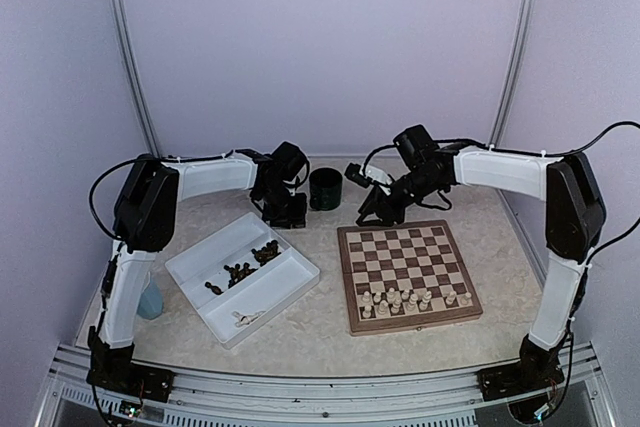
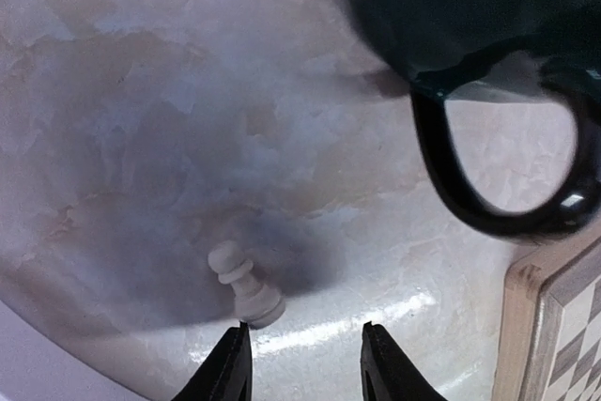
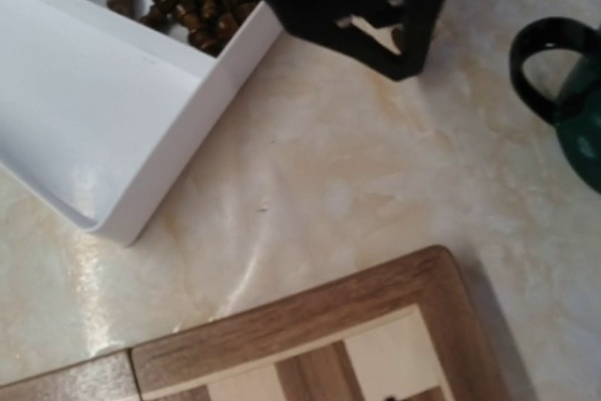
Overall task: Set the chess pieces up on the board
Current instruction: Pick up the pawn from the center of the board.
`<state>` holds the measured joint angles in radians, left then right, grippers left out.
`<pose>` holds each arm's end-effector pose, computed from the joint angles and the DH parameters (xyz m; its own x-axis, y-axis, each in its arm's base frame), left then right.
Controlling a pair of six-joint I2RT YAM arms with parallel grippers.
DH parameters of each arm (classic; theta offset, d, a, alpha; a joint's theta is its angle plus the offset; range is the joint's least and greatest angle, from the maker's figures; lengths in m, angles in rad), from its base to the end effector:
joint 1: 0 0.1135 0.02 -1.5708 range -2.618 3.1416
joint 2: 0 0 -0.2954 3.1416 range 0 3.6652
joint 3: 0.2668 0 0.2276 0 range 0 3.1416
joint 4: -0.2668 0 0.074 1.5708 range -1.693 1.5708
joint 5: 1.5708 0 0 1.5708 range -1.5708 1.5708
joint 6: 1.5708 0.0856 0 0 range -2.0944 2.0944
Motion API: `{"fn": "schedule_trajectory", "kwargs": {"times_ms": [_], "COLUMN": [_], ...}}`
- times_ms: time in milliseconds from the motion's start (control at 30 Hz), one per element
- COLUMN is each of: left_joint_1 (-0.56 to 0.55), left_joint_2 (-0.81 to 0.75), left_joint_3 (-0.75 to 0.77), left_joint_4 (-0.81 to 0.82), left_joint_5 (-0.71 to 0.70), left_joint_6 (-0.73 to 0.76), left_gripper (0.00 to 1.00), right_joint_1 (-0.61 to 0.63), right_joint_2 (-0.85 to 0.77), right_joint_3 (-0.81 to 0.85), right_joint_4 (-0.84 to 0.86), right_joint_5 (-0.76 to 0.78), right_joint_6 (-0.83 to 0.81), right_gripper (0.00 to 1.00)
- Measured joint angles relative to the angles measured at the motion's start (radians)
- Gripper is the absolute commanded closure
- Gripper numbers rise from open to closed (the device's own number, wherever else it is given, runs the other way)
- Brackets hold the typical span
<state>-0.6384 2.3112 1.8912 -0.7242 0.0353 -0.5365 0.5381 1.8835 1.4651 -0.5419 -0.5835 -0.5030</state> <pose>0.4079 -0.3065 0.1516 -0.9388 0.0605 -0.3392 0.1483 0.9596 -0.2391 0.3358 0.2554 0.2410 -0.2795 -0.6353 -0.7199 -0.9515 0.2836 0.1192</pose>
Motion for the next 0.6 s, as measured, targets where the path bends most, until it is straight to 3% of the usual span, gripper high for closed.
{"fn": "schedule_trajectory", "kwargs": {"times_ms": [600], "left_joint_1": [0.013], "left_joint_2": [0.056], "left_joint_3": [0.032], "left_joint_4": [0.037], "left_joint_5": [-0.025], "left_joint_6": [-0.126], "left_gripper": [0.59], "right_joint_1": [-0.025], "right_joint_2": [-0.029], "right_joint_3": [-0.057], "right_joint_4": [0.043], "right_joint_5": [-0.074], "right_joint_6": [0.003], "right_gripper": [0.62]}}
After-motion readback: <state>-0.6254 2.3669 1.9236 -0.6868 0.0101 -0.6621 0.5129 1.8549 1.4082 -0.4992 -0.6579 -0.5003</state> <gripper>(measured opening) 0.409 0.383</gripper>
